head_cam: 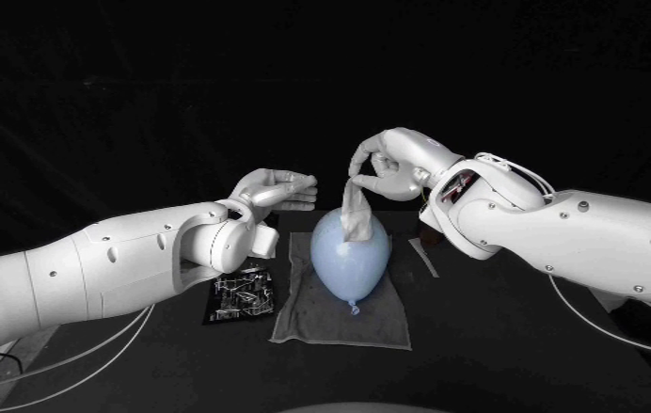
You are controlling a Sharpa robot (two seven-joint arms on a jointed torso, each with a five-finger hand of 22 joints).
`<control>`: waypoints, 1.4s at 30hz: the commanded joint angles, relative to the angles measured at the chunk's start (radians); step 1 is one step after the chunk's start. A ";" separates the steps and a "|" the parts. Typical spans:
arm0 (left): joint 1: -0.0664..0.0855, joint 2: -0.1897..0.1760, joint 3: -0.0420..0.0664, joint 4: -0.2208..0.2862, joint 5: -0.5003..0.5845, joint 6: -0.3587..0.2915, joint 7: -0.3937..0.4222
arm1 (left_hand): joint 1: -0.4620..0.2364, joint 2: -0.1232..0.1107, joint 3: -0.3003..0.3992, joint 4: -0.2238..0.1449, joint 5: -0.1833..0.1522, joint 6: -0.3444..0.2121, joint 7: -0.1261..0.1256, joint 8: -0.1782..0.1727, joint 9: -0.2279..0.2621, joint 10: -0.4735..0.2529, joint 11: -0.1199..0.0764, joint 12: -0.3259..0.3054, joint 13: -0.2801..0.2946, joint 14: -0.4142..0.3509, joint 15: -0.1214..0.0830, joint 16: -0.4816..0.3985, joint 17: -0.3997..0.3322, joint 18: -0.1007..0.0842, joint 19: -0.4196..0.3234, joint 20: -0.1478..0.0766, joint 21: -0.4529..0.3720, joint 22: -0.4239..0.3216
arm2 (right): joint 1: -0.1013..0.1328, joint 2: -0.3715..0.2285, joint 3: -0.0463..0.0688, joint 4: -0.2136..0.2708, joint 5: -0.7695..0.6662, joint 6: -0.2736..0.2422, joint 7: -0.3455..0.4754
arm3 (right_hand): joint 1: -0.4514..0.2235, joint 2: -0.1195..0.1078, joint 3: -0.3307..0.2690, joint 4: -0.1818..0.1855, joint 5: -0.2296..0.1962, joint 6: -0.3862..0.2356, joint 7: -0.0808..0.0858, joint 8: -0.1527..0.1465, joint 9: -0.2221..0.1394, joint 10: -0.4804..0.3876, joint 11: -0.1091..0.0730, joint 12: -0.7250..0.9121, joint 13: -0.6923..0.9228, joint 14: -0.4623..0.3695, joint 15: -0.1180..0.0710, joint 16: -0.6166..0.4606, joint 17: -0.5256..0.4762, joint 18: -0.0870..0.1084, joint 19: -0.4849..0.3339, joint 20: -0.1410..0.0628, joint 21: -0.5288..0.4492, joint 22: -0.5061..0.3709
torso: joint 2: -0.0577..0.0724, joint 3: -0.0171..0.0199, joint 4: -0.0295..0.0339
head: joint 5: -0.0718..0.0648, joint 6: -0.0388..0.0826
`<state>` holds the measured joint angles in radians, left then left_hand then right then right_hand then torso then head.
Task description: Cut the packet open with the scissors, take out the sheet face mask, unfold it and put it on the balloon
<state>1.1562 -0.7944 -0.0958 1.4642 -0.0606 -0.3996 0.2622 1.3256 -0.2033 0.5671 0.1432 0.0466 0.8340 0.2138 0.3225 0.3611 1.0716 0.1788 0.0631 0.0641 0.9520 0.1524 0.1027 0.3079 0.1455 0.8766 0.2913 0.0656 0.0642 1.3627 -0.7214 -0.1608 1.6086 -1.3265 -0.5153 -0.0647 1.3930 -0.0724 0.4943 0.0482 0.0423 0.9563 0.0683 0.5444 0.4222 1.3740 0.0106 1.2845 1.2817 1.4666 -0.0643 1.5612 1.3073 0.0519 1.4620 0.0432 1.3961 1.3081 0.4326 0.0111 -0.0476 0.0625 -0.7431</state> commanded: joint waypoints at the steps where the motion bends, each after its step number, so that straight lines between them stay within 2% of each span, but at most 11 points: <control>1: 0.001 -0.001 0.001 -0.001 0.015 -0.011 0.018 | -0.014 -0.003 -0.016 0.002 0.002 -0.008 0.016 -0.008 -0.004 -0.015 0.003 0.006 0.002 -0.013 0.003 -0.009 -0.004 -0.016 -0.012 0.001 -0.004 -0.001 | 0.010 0.001 0.002 -0.003 -0.018 0.038 -0.011 | -0.007 0.000 0.005 -0.001 0.006 0.010 0.001 0.004 0.001 0.026 -0.017 0.003 0.000 0.102 -0.004 0.004 0.255 -0.017 0.061 -0.005 0.005 0.217 | 0.000 0.0006 -0.0008 | -0.002 0.004; 9: 0.001 -0.002 0.001 -0.007 0.009 0.005 0.032 | -0.021 -0.008 -0.050 0.006 0.002 -0.015 0.023 -0.019 -0.009 -0.039 0.011 0.011 0.003 -0.040 0.012 -0.015 -0.009 -0.029 -0.034 0.001 -0.004 -0.001 | 0.037 0.016 0.002 -0.032 -0.050 0.106 -0.037 | -0.008 -0.002 0.007 -0.002 0.006 0.010 0.001 0.004 0.001 0.027 -0.017 0.004 0.002 0.102 -0.004 0.004 0.254 -0.017 0.061 -0.005 0.005 0.217 | 0.000 0.0005 -0.0005 | -0.007 0.007; 12: 0.001 -0.001 0.001 -0.011 0.007 0.035 0.055 | -0.017 -0.001 -0.062 0.007 0.002 -0.015 0.016 -0.021 -0.011 -0.050 0.010 0.014 0.002 -0.062 0.016 -0.021 -0.014 -0.038 -0.076 0.000 -0.007 -0.004 | 0.042 0.022 0.002 -0.040 -0.060 0.130 -0.044 | -0.009 -0.002 0.007 -0.002 0.006 0.010 0.001 0.005 0.001 0.028 -0.017 0.005 0.003 0.102 -0.004 0.005 0.256 -0.017 0.061 -0.005 0.005 0.217 | 0.001 -0.0001 -0.0005 | -0.008 0.009; 16: 0.001 0.005 0.002 -0.013 0.005 0.090 0.092 | -0.030 0.001 -0.088 0.021 0.002 -0.017 -0.004 -0.027 -0.015 -0.053 0.008 0.018 0.002 -0.074 0.017 -0.019 -0.018 -0.043 -0.079 0.000 -0.004 -0.002 | 0.044 0.030 0.002 -0.047 -0.066 0.144 -0.047 | -0.009 -0.002 0.007 -0.002 0.006 0.010 0.001 0.005 0.001 0.028 -0.017 0.005 0.003 0.102 -0.004 0.005 0.256 -0.017 0.061 -0.005 0.005 0.217 | 0.001 -0.0005 -0.0006 | -0.009 0.009; 18: 0.001 0.011 0.002 -0.013 0.005 0.126 0.116 | -0.040 -0.001 -0.109 0.032 0.002 -0.020 -0.021 -0.033 -0.020 -0.055 0.012 0.015 0.001 -0.077 0.020 -0.018 -0.020 -0.041 -0.064 -0.001 -0.002 0.000 | 0.045 0.037 0.002 -0.054 -0.067 0.147 -0.047 | -0.009 -0.002 0.007 -0.002 0.006 0.010 0.001 0.005 0.001 0.028 -0.017 0.005 0.003 0.102 -0.004 0.005 0.256 -0.017 0.061 -0.005 0.005 0.217 | 0.001 -0.0007 -0.0007 | -0.009 0.009; 23: 0.001 0.028 0.004 -0.013 -0.003 0.189 0.170 | -0.035 0.007 -0.155 0.050 0.002 -0.037 -0.026 -0.054 -0.035 -0.100 -0.007 -0.001 -0.002 -0.127 0.027 -0.039 -0.038 -0.046 -0.145 -0.002 -0.010 -0.006 | 0.046 0.053 0.002 -0.068 -0.068 0.151 -0.046 | -0.009 -0.002 0.007 -0.002 0.006 0.010 0.001 0.005 0.001 0.028 -0.017 0.005 0.003 0.102 -0.004 0.005 0.256 -0.017 0.061 -0.005 0.005 0.217 | 0.001 -0.0005 -0.0009 | -0.008 0.011; 26: 0.001 0.038 0.005 -0.012 -0.019 0.207 0.179 | -0.010 0.024 -0.164 0.048 0.002 -0.037 -0.031 -0.060 -0.040 -0.113 -0.007 0.000 -0.001 -0.140 0.030 -0.038 -0.045 -0.046 -0.157 -0.001 -0.008 -0.006 | 0.046 0.057 0.002 -0.069 -0.069 0.151 -0.045 | -0.011 -0.003 0.009 -0.003 0.006 0.010 0.000 0.006 0.001 0.028 -0.017 0.005 0.003 0.102 -0.003 0.004 0.255 -0.017 0.060 -0.005 0.005 0.216 | 0.001 0.0001 -0.0007 | -0.008 0.010; 29: 0.001 0.047 0.006 -0.012 -0.040 0.220 0.180 | 0.010 0.031 -0.170 0.042 0.002 -0.035 -0.021 -0.065 -0.044 -0.123 0.004 0.000 -0.001 -0.140 0.031 -0.035 -0.048 -0.049 -0.156 0.001 -0.007 -0.005 | 0.046 0.059 0.002 -0.068 -0.069 0.151 -0.045 | -0.011 -0.003 0.009 -0.003 0.006 0.010 0.000 0.006 0.001 0.028 -0.017 0.005 0.003 0.102 -0.003 0.004 0.255 -0.017 0.060 -0.005 0.005 0.216 | 0.000 0.0005 -0.0021 | -0.007 0.009; 36: 0.001 0.061 0.007 -0.014 -0.090 0.230 0.176 | 0.007 0.006 -0.218 0.049 0.002 -0.029 -0.014 -0.070 -0.049 -0.125 0.007 0.003 0.000 -0.143 0.032 -0.034 -0.055 -0.054 -0.152 0.000 -0.006 -0.004 | 0.046 0.065 0.002 -0.071 -0.070 0.152 -0.045 | -0.011 -0.003 0.009 -0.003 0.006 0.010 0.000 0.006 0.001 0.028 -0.017 0.005 0.003 0.102 -0.003 0.004 0.255 -0.017 0.060 -0.005 0.005 0.216 | 0.000 0.0010 -0.0021 | -0.006 0.009; 42: 0.001 0.062 0.007 -0.016 -0.105 0.233 0.163 | 0.003 0.023 -0.257 0.074 0.002 -0.017 -0.016 -0.071 -0.053 -0.113 0.009 0.007 0.001 -0.143 0.032 -0.033 -0.060 -0.056 -0.149 0.000 -0.006 -0.004 | 0.046 0.063 0.002 -0.070 -0.071 0.118 -0.044 | -0.013 -0.004 0.011 -0.004 0.007 0.011 0.000 0.006 0.001 0.029 -0.018 0.006 0.005 0.102 -0.003 0.005 0.255 -0.017 0.061 -0.005 0.005 0.217 | 0.001 0.0009 -0.0012 | -0.008 0.009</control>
<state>1.1560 -0.7345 -0.0906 1.4476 -0.1332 -0.1972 0.4130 1.3301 -0.1887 0.3170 0.2169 0.0465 0.8083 0.1984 0.2548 0.3096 0.9521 0.1839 0.0647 0.0639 0.8146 0.1826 0.0657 0.2484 0.0994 0.7253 0.2894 0.0590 0.0588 1.4079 -0.6568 -0.1595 1.5375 -1.3805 -0.3797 -0.1062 1.3890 -0.0766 0.4985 0.0439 0.0429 0.9611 0.0678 0.5454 0.4220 1.3796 0.0092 1.2884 1.2847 1.4664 -0.0641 1.5625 1.3073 0.0519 1.4640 0.0411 1.3958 1.3080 0.4332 0.0122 -0.0495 0.0550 -0.7340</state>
